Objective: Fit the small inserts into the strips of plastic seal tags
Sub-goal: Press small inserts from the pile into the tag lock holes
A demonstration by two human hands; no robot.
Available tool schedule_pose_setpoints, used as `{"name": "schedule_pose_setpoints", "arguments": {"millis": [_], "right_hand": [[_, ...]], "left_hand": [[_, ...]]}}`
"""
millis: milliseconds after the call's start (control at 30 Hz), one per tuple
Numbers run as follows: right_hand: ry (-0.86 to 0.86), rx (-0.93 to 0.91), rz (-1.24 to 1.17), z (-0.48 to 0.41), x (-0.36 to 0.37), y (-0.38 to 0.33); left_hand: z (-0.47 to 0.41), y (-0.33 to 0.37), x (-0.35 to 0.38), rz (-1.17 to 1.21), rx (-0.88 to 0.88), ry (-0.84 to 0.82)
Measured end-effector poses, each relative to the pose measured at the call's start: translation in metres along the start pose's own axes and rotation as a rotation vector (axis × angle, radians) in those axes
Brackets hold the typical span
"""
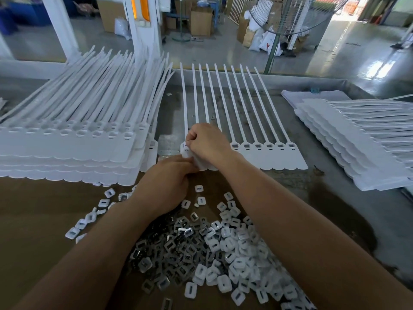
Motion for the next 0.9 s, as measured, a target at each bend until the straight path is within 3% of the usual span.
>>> {"name": "schedule_pose_setpoints", "arguments": {"millis": [533,900], "right_hand": [[-0.079,0.063,-0.037,-0.003,-0.0054,-0.0002],[-0.032,0.058,-0.012,-0.0087,-0.0016,-0.0021]], "left_hand": [[0.0002,-0.0021,0.002,-0.002,-0.007,-0.003],[0.0015,-0.0006,0.0003,0.019,-0.007,-0.011]]}}
Point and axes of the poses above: each hand's wrist, its own z-axis away from the middle knuckle, its own x-axis out of the palm, y = z × x, the point moved 2 cm from there along -z, towards the middle knuckle, and after that the axes turned 3 degrees about -z, right-handed, at the moved point
